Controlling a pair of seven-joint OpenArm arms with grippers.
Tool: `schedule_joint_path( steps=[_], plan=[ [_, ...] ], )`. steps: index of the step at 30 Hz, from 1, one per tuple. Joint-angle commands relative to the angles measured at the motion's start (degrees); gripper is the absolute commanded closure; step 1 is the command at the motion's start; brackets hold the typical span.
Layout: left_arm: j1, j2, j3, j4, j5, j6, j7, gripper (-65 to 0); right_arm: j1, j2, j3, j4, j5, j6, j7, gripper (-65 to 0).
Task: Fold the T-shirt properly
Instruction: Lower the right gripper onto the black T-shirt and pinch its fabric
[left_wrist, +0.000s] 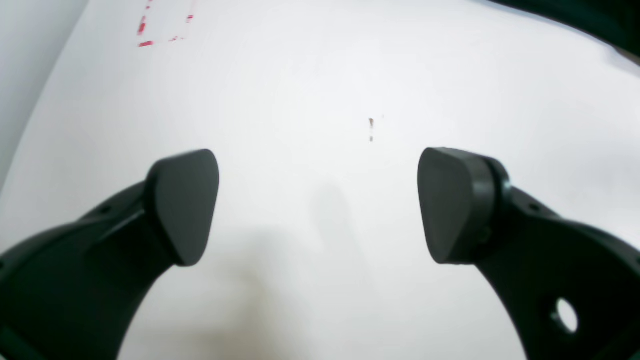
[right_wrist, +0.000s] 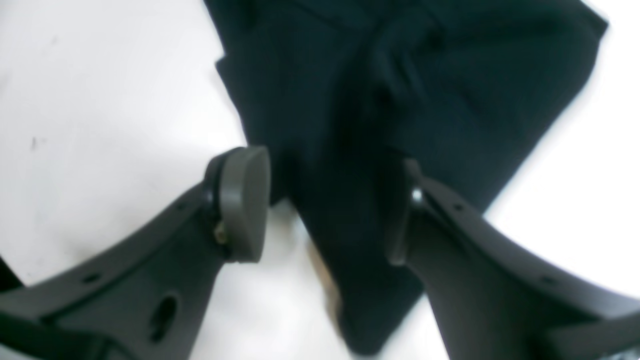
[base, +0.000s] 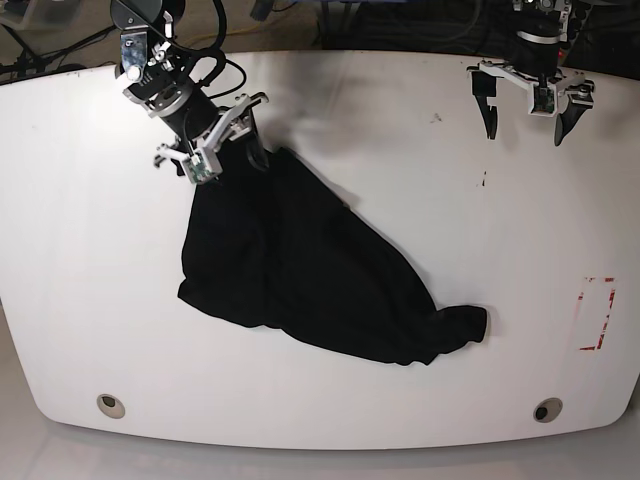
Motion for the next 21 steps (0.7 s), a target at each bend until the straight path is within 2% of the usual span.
schedule_joint_path(
  steps=[1, 6, 13, 21],
  plan=[
    [0.5, -0.2, -0.4, 1.0, 0.0, 0.3, -1.6, -59.3, 3.3, 0.4, -3.2, 1.1, 1.5, 1.5, -1.7, -33.3],
    [0.6, -0.1, -0.4, 0.9, 0.0, 0.3, -1.6, -59.3, 11.1, 2.4, -12.4, -0.3, 0.6, 1.9, -6.4, -33.3],
    [0.7, -0.1, -0.5, 0.2, 0.0, 0.3, -1.6, -59.2, 19.0, 1.9, -25.8, -8.3, -11.7, 2.0, -6.4, -33.3],
    [0.7, 0.0, -0.2, -0.2, 0.0, 0.3, -1.5, -59.2, 24.4, -3.2, -28.6, -14.7, -16.6, 2.0, -4.9, -33.3]
  ],
)
